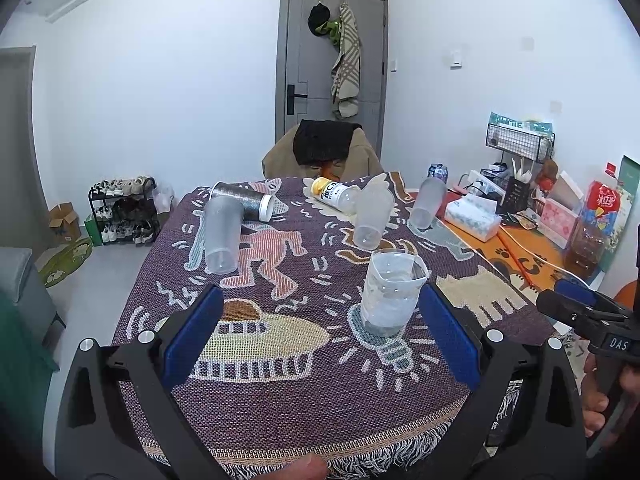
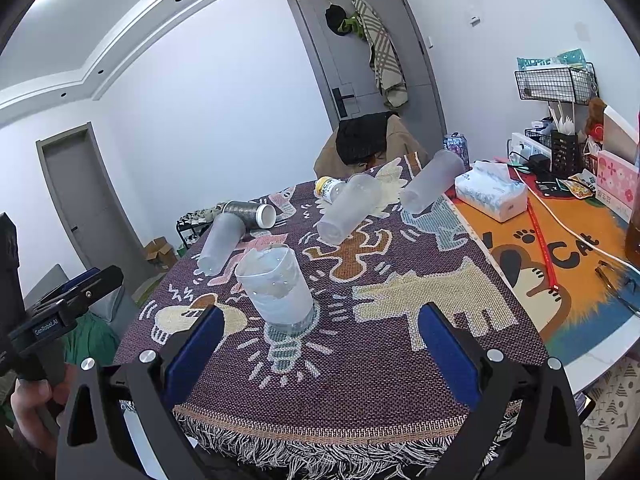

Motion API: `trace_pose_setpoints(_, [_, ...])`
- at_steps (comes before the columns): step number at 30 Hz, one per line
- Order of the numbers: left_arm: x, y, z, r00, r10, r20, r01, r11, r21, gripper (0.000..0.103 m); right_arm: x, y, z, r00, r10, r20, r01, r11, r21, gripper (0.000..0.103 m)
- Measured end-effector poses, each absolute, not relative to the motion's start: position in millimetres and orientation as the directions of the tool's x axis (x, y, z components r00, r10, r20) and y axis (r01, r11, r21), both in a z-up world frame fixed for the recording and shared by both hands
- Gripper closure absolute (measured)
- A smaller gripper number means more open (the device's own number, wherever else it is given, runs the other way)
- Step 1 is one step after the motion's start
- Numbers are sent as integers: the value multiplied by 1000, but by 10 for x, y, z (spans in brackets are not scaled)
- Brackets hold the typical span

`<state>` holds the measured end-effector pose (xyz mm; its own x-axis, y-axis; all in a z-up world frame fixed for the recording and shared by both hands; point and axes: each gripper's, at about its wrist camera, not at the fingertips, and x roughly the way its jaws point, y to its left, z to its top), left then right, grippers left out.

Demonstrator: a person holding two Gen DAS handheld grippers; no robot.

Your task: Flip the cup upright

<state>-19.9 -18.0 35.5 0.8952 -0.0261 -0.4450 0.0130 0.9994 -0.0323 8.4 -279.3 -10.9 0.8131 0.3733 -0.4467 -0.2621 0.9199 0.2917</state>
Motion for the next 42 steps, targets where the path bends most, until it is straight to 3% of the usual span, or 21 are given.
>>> trace_pose_setpoints(42, [-229,-290,335,905,-20,-425,19,1000,-5,6,114,-2827,-156,813,360,-458,-247,925,288,8])
